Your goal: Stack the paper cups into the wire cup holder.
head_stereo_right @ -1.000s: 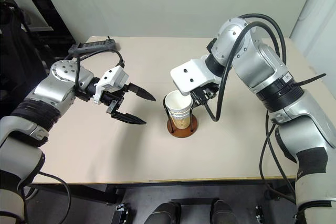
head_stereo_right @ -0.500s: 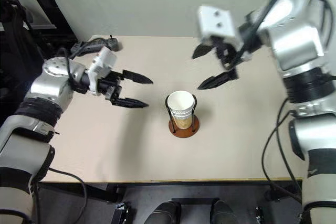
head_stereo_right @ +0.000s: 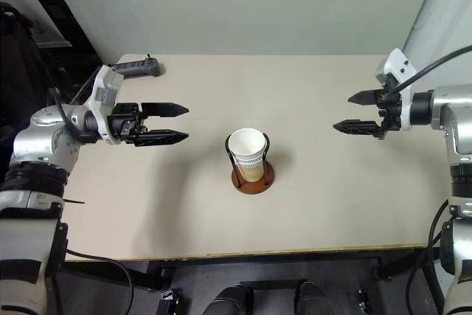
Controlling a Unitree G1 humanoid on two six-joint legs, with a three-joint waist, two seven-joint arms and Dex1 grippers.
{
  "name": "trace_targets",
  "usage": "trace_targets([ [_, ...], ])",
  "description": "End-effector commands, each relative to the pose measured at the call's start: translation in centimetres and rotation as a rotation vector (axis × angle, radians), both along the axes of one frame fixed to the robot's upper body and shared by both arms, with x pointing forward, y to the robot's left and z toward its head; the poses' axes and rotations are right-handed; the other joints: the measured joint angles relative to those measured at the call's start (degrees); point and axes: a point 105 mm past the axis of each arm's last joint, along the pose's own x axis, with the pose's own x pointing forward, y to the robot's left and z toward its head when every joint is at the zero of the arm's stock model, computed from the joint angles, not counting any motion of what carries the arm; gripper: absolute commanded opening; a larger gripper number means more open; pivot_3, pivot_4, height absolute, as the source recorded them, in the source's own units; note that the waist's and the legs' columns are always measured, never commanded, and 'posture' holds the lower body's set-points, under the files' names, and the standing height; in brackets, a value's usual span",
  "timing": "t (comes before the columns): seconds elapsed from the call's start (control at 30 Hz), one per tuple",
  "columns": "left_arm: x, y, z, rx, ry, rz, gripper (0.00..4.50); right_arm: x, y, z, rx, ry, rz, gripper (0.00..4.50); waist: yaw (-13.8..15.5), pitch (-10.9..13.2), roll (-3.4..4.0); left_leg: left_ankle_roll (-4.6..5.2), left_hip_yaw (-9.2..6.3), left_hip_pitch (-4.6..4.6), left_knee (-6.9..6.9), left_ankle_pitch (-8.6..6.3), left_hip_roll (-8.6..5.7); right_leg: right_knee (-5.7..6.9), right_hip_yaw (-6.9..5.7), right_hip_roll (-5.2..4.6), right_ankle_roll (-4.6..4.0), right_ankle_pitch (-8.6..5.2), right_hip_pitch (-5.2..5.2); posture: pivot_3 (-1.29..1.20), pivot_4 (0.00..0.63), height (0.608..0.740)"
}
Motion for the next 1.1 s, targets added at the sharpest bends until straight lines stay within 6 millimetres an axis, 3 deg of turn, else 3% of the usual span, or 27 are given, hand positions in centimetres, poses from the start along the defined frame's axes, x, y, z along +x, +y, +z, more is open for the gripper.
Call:
trace_targets([
  [0.03, -0.6, 1.3, 0.7, -0.028, -0.049, 0.074, 4.50, -0.5, -0.4, 0.6, 0.096, -0.067, -0.012, 4.44, 0.0, 0.0, 0.00, 0.01, -0.01, 0.02, 0.02, 0.01, -0.02, 0.01, 0.03, 0.00, 0.20, -0.12, 0.03, 0.00, 0.150, 0.740],
  [0.17, -1.3, 2.7, -0.9, -0.037, -0.030, 0.153, 4.50, -0.5, -1.0, -1.0, 0.126, -0.052, -0.046, 4.44, -0.1, 0.0, 0.00, 0.05, -0.03, 0.24, 0.00, -0.02, -0.03, -0.05, 0.07, 0.01, 0.30, -0.20, 0.26, 0.00, 0.150, 0.740],
  [0.37, -1.6, 3.6, -1.3, -0.083, -0.050, 0.243, 4.50, -0.7, -1.8, -2.7, 0.094, -0.033, -0.066, 4.44, 0.1, 0.0, 0.00, 0.01, -0.16, 0.20, 0.01, -0.02, -0.05, -0.02, 0.06, 0.02, 0.02, -0.04, 0.26, 0.00, 0.150, 0.740],
  [0.67, -2.1, 3.8, -1.8, -0.145, -0.030, 0.283, 4.50, -1.0, -2.2, -3.4, 0.071, -0.013, -0.043, 4.44, 0.1, 0.0, 0.00, -0.07, -0.18, 0.19, -0.04, -0.14, -0.08, -0.08, 0.06, 0.02, -0.06, -0.07, 0.27, 0.00, 0.150, 0.740],
  [0.9, -1.7, 4.5, -0.6, -0.179, -0.083, 0.329, 4.50, -1.1, -2.1, -4.0, 0.100, 0.010, -0.054, 4.44, 0.1, 0.0, 0.00, -0.04, -0.22, 0.18, -0.07, -0.26, -0.09, -0.10, 0.06, 0.03, -0.14, -0.11, 0.27, 0.00, 0.150, 0.740],
  [1.1, -1.8, 4.8, -0.9, -0.199, -0.085, 0.356, 4.50, -1.2, -2.3, -4.1, 0.103, 0.000, -0.072, 4.44, 0.2, 0.0, 0.00, -0.03, -0.21, 0.17, -0.07, -0.32, -0.08, -0.14, 0.06, 0.03, -0.13, -0.13, 0.27, 0.00, 0.150, 0.740],
])
